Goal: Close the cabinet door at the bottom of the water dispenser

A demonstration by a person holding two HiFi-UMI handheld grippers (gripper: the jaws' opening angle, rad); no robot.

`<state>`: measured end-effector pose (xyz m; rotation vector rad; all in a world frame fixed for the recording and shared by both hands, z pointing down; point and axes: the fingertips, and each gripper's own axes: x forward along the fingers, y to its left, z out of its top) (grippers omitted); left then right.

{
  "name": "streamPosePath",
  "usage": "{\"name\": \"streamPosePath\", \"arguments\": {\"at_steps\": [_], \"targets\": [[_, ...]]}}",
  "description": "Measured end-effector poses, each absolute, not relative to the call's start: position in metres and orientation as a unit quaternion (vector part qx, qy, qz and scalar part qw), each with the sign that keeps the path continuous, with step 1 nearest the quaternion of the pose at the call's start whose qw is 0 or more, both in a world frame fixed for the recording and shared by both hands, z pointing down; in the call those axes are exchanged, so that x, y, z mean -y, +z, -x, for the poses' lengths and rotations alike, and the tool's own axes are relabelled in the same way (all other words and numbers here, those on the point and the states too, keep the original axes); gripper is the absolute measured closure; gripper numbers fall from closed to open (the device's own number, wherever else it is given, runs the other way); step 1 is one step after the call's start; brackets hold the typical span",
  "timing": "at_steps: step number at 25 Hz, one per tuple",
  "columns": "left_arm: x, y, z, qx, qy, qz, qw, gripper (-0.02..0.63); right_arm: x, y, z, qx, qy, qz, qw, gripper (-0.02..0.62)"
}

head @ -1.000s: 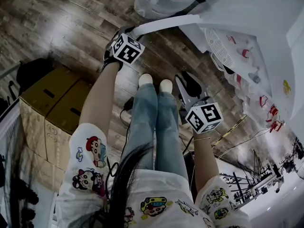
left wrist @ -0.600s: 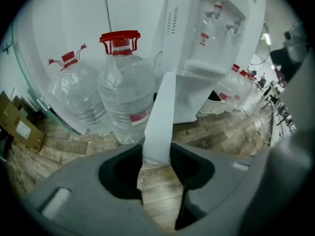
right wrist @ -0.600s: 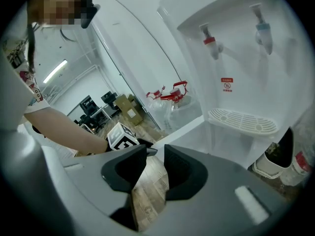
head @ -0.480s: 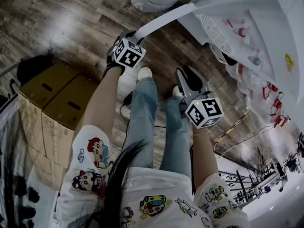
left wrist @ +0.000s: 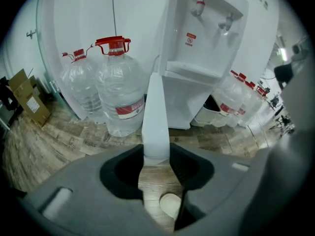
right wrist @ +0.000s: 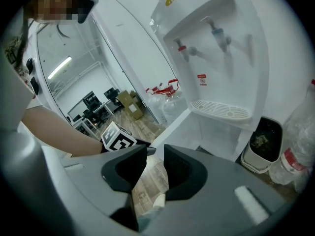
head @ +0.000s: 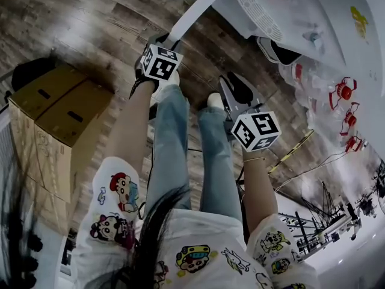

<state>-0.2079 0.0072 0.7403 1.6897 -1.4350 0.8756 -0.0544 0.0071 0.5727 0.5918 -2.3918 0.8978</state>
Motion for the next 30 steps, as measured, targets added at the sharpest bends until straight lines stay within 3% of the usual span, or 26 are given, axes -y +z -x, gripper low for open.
{"name": "streamPosePath", "arguments": {"at_steps": [21,30], "targets": [[0.0,0.739,0.095,0.642,0.264,-0.588,0.415,0.441,0.006,0.584,-0.072,0.871,0.338,-0.271,0.231,0.474],[0.01,0.739,0.057,0.632,0.282,-0.585,0.423,0.434,0.012,0.583,-0.114,0.867,0.354,-0.278,0.215,0.476]]}}
